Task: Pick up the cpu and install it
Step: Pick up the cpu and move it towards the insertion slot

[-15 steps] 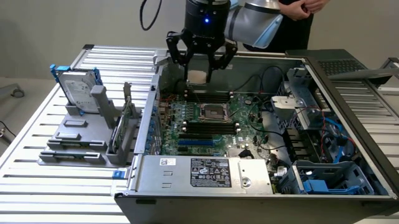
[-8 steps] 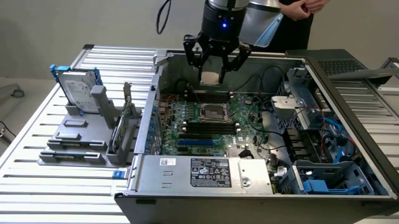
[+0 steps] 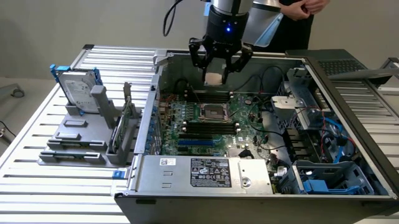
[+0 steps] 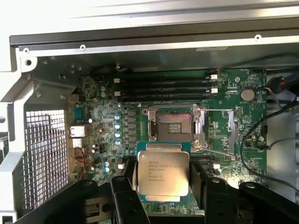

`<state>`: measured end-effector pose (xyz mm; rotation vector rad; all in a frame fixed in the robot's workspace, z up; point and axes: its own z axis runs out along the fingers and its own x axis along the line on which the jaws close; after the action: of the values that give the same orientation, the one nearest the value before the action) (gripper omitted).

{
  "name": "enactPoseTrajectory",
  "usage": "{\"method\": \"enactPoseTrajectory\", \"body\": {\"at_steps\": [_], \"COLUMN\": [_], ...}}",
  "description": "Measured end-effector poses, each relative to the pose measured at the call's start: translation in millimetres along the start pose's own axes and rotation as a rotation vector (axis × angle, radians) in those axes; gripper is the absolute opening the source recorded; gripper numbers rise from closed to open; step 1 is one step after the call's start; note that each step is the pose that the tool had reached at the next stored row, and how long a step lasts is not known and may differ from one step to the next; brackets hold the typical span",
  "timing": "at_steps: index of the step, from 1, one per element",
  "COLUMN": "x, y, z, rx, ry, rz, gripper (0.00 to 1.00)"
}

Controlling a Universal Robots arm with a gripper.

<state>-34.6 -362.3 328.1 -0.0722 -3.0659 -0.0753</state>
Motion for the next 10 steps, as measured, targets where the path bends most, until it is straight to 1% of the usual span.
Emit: {"method": "enactPoseTrajectory", "body": {"at_steps": [10], "x": [-1.3], "y": [0.2], "z": [18.2], "rx": [0.0000], "ry": [-0.0007], "rz": [0.000], "gripper": [0.55]}}
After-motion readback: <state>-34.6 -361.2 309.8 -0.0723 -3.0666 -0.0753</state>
